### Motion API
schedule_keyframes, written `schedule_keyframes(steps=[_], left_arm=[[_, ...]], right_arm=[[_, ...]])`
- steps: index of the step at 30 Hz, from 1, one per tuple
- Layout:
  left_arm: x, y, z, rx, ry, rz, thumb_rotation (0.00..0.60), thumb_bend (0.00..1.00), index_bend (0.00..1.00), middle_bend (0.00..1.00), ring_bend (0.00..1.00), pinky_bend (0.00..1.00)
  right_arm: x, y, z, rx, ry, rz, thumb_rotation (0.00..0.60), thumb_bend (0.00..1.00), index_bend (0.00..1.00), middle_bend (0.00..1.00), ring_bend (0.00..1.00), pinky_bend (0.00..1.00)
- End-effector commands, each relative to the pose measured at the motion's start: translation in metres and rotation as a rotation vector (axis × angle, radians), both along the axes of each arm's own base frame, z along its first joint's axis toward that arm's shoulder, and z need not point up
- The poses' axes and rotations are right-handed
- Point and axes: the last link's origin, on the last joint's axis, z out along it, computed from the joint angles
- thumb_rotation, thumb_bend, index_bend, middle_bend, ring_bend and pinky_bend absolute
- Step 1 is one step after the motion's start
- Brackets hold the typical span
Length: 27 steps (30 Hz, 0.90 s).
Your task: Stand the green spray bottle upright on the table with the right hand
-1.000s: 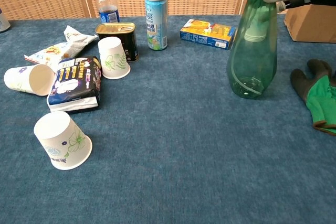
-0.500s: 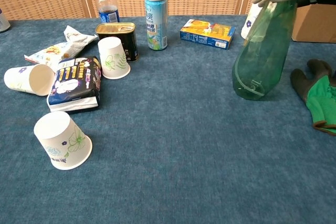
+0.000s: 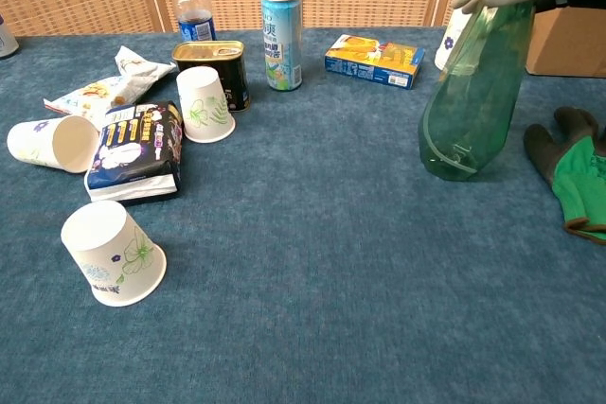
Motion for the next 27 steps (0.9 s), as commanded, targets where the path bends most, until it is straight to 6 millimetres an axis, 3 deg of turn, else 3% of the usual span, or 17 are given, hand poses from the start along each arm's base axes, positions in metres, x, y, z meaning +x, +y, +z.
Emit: schedule_keyframes(steps=[1,15,27], left_arm=[[0.000,0.000,0.000,0.001,0.000,0.002,0.596,0.18,0.29,0.27,0.21,0.05],[0.001,-0.001,0.001,0.002,-0.001,-0.003,0.596,0.18,0.29,0.27,0.21,0.05],[0.003,0.000,0.000,-0.001,0.002,-0.010,0.596,0.18,0.29,0.27,0.21,0.05]], right_arm=[[0.000,0.000,0.000,0.000,0.000,-0.002,0.600,0.04,0.31,0.37,0.21,0.30],[-0.005,0.001,0.003,0.004,0.005,-0.001,0.600,0.04,0.26,0.34,0.17,0.25],[-0.022,0.005,0.008,-0.009,0.007,-0.031,0.600,0.04,0.24,0.33,0.16,0.22]])
